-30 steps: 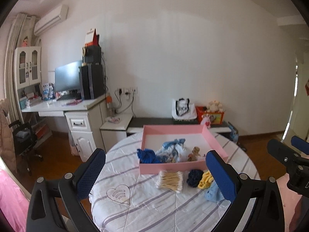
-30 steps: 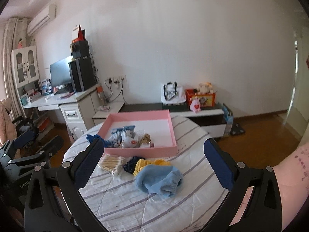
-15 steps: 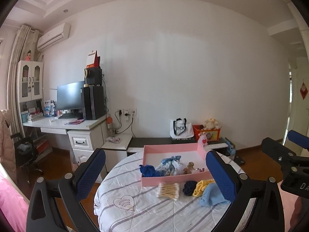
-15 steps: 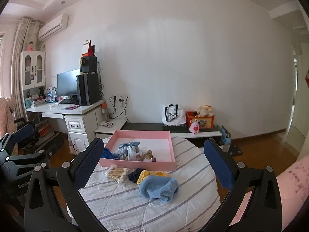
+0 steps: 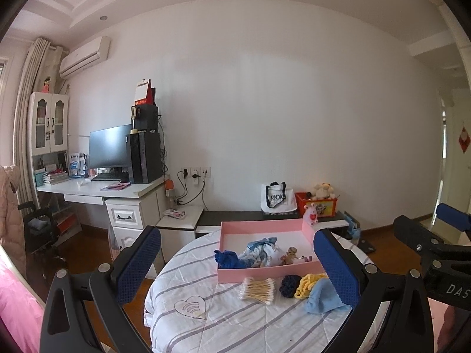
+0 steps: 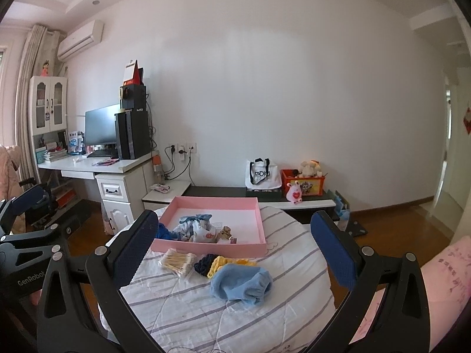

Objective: Organize soft objects
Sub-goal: 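Withdraw both tools up and away from the pink tray, then move the right tool to the light blue fleece hat and grasp it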

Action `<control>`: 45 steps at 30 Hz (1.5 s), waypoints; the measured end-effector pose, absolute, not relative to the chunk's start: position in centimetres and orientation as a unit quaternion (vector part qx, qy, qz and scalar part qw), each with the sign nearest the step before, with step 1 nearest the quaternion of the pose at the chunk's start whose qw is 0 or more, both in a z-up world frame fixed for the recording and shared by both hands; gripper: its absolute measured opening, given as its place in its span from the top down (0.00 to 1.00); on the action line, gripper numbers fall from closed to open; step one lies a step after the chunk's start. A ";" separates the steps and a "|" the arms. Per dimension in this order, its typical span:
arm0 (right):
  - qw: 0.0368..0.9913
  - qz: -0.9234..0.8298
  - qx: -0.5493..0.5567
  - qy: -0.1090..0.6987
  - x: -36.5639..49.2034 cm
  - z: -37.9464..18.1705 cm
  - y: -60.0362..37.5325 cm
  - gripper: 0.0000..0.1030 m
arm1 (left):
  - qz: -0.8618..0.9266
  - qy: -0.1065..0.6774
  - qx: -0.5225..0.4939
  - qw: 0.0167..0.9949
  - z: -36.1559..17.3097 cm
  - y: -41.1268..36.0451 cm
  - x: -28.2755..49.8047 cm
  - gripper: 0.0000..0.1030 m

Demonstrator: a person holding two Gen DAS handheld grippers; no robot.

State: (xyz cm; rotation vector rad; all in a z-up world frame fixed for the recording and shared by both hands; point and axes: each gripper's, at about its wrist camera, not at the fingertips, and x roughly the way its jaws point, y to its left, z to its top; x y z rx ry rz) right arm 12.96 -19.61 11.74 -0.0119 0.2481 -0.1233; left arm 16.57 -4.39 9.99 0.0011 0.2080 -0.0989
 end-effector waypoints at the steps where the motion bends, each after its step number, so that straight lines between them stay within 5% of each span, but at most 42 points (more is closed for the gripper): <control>1: 0.990 -0.062 -0.006 0.123 12.9 11.7 -19.6 0.00 | -0.050 0.104 0.001 0.993 10.1 -4.4 16.8 0.00; 26: 0.987 -0.076 0.000 0.144 13.8 10.9 -20.2 0.00 | -0.042 0.129 -0.002 0.991 9.2 -4.5 18.6 0.00; 45: 0.958 -0.086 0.035 0.270 20.0 4.4 -21.7 0.00 | -0.031 0.239 0.002 0.970 6.1 -4.2 25.3 0.00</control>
